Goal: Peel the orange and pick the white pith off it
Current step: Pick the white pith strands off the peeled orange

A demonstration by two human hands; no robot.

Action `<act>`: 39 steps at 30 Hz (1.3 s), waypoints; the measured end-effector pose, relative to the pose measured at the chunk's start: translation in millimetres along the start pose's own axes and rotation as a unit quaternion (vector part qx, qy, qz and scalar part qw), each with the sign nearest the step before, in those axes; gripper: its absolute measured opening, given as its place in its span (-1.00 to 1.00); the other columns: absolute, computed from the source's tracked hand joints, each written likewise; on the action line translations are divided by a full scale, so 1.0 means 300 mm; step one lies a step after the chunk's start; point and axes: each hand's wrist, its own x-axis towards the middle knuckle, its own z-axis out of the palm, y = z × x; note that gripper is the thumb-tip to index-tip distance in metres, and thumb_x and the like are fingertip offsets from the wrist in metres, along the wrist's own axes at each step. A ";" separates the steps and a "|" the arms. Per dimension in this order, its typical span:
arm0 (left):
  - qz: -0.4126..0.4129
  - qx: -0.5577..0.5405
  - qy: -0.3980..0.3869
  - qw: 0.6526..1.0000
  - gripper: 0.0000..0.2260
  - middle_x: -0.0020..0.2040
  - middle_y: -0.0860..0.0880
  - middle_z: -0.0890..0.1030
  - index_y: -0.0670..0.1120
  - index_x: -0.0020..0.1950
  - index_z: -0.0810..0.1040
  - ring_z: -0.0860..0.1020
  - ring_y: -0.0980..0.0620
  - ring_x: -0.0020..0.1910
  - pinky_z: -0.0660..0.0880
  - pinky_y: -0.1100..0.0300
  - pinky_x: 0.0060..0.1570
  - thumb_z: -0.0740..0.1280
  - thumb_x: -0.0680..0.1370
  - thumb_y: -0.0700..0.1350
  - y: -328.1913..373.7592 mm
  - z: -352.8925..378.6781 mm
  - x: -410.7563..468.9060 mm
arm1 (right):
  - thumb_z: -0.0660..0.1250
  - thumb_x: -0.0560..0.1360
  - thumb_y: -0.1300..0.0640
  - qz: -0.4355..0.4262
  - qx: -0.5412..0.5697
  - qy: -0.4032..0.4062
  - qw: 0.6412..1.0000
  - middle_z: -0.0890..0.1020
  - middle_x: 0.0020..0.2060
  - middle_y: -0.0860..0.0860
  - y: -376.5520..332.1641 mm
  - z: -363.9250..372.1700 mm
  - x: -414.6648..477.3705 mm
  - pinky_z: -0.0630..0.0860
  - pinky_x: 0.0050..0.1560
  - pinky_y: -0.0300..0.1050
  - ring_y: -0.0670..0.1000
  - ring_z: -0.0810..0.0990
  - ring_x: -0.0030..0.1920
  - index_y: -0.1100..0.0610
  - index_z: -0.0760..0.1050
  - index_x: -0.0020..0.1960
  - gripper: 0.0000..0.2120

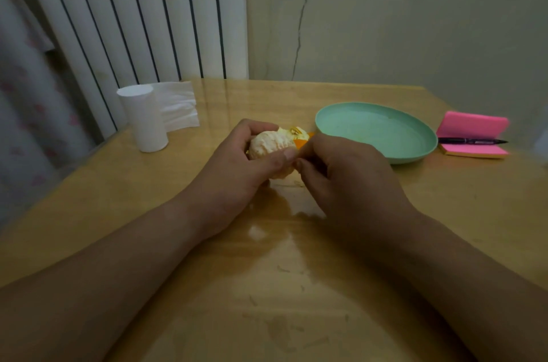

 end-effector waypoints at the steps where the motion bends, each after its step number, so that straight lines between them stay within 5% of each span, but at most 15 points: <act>1: -0.002 -0.002 -0.002 1.000 -0.64 0.16 0.05 0.67 0.12 0.34 0.54 0.68 0.16 0.01 0.57 0.32 -0.12 0.50 0.56 0.05 0.001 -0.001 0.000 | 0.35 0.64 -0.01 0.000 0.008 0.000 1.000 0.64 -0.19 -0.09 0.002 0.002 0.001 0.54 -0.19 0.09 -0.01 0.57 -0.20 -0.01 0.60 0.03 -0.89; 8: -0.008 -0.039 -0.001 0.999 -0.52 0.16 0.03 0.70 0.11 0.32 0.58 0.70 0.09 0.04 0.59 0.27 -0.09 0.53 0.43 0.14 -0.001 0.000 0.002 | 0.41 0.63 0.03 0.024 0.057 -0.004 0.998 0.64 -0.19 -0.12 0.012 0.005 0.003 0.52 -0.16 0.05 -0.03 0.56 -0.17 -0.02 0.62 0.03 -0.96; 16: -0.007 -0.038 -0.004 0.999 -0.51 0.16 0.01 0.69 0.09 0.35 0.56 0.69 0.07 0.03 0.62 0.25 -0.08 0.51 0.45 0.15 0.001 0.004 -0.005 | 0.31 0.60 -0.04 0.019 0.021 -0.008 1.000 0.60 -0.22 -0.09 -0.009 -0.006 0.007 0.53 -0.20 0.06 -0.02 0.54 -0.22 0.00 0.57 0.00 -0.86; 26: -0.040 -0.094 -0.023 0.995 -0.54 0.17 -0.03 0.72 0.06 0.35 0.61 0.68 0.05 0.03 0.56 0.12 -0.06 0.57 0.50 0.15 -0.022 0.000 0.011 | 0.43 0.57 0.07 0.045 0.100 0.018 0.994 0.62 -0.25 -0.12 0.005 -0.002 0.002 0.59 -0.18 0.06 -0.06 0.58 -0.24 0.03 0.60 -0.04 -0.95; 32: -0.064 -0.174 -0.047 0.982 -0.55 0.13 -0.13 0.72 -0.08 0.39 0.60 0.65 -0.03 -0.02 0.51 0.09 -0.19 0.46 0.52 0.02 -0.028 -0.002 0.028 | 0.41 0.61 0.09 0.103 0.168 0.021 0.980 0.61 -0.26 -0.13 0.038 0.014 0.003 0.48 -0.25 -0.28 -0.10 0.57 -0.21 0.00 0.62 -0.03 -0.95; 39: -0.076 -0.192 -0.041 0.978 -0.55 0.14 -0.17 0.70 -0.11 0.38 0.59 0.63 -0.12 0.03 0.52 0.09 -0.21 0.45 0.52 0.03 -0.032 -0.009 0.028 | 0.32 0.67 -0.07 0.100 0.212 -0.008 0.972 0.65 -0.18 -0.13 0.029 0.014 0.000 0.50 -0.23 -0.22 -0.08 0.59 -0.15 -0.05 0.61 0.05 -0.87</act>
